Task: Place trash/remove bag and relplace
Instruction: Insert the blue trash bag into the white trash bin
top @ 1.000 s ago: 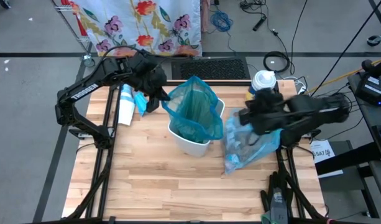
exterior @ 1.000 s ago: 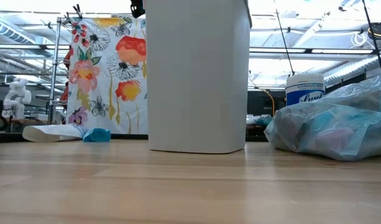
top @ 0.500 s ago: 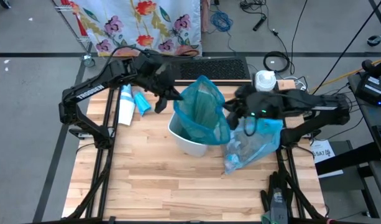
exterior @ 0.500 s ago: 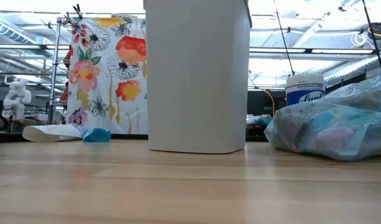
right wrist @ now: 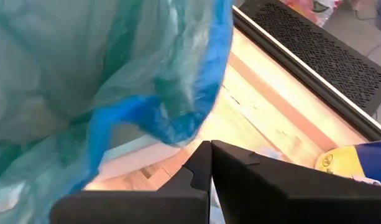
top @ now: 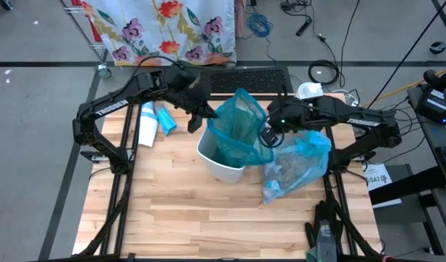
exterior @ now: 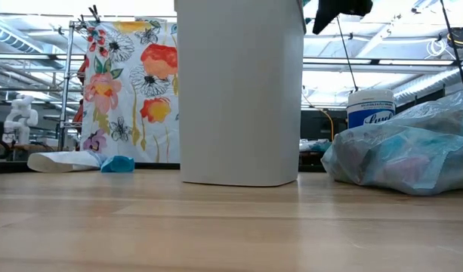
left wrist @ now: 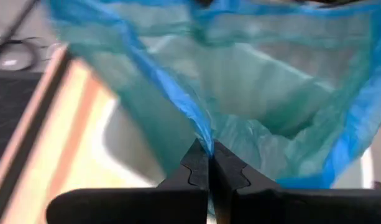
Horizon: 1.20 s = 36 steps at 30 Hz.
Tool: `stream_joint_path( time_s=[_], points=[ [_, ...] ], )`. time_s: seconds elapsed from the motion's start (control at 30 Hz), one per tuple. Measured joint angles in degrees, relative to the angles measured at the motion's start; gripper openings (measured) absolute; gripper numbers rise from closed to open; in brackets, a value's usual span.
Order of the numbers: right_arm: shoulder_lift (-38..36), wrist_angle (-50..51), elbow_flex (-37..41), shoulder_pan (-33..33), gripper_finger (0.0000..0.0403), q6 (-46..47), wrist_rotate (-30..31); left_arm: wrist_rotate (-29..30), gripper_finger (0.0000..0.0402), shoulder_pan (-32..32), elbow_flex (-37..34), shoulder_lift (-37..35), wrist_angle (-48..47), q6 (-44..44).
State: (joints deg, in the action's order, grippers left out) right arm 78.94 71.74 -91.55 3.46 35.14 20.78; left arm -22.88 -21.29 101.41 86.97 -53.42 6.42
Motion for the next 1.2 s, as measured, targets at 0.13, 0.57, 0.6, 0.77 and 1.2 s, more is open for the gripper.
stream_joint_path(
  time_s=[0.13, 0.57, 0.6, 0.77, 1.2],
  points=[
    [-1.5, -0.6, 0.0, -0.8, 0.0, 0.9, -0.2, 8.6, 0.0, -1.7, 0.0, -1.5, -1.6, 0.0],
    [-6.5, -14.3, 0.0, -1.1, 0.0, 0.6, 0.0, 15.3, 0.0, -6.9, 0.0, -2.0, -9.6, 6.2],
    [-6.4, -16.7, 0.0, -1.3, 0.0, -0.6, -0.3, 15.3, 0.0, -7.0, 0.0, -2.0, -9.6, 6.6],
    [-3.6, -24.2, 0.0, -1.3, 0.0, -5.2, -4.1, 15.1, 0.0, -8.1, 0.0, -2.0, -9.6, 7.9],
    [0.5, -19.9, 0.0, 1.8, 0.0, -3.4, -0.6, 11.2, 0.0, -9.9, 0.0, 4.5, -5.8, 7.9]
  ],
)
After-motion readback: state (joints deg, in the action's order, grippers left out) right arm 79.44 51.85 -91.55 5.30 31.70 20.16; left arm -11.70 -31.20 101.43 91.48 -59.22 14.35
